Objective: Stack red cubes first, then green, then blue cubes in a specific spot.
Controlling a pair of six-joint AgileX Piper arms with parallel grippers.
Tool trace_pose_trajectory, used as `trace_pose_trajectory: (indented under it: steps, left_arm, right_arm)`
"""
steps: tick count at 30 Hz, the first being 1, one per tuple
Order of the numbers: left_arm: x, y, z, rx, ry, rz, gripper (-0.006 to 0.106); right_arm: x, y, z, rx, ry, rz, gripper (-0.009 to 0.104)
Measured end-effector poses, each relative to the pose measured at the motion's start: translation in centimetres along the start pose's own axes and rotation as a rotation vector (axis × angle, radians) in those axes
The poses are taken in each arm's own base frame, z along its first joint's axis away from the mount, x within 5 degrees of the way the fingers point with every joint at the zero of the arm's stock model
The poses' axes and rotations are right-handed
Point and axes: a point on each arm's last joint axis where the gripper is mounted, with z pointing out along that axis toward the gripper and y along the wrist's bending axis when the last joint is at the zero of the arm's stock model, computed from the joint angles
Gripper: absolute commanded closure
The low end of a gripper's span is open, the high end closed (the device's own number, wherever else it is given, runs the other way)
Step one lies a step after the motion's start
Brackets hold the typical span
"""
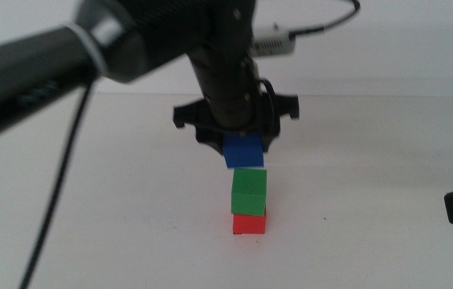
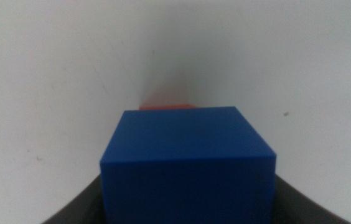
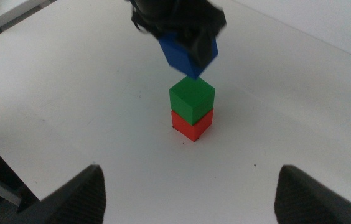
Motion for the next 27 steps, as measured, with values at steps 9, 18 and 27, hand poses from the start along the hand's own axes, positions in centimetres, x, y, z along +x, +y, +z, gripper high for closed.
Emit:
trace_pose_trajectory:
  steps: [9, 18, 27]
  left_arm:
    - [0.4, -0.9, 3.0, -0.037, 0.060, 0.019, 0.102]
    - [0.7, -1.2, 3.3, -0.036, 0.069, 0.030, 0.102]
    - [0.7, -1.2, 4.3, -0.051, 0.083, 0.036, 0.102]
  right_arm:
    - [0.0, 0.0, 0.0, 0.000, 0.000, 0.000, 0.014]
    - [0.0, 0.0, 0.0, 0.000, 0.000, 0.000, 0.014]
    - [0.0, 0.0, 0.0, 0.000, 0.000, -0.002, 0.014]
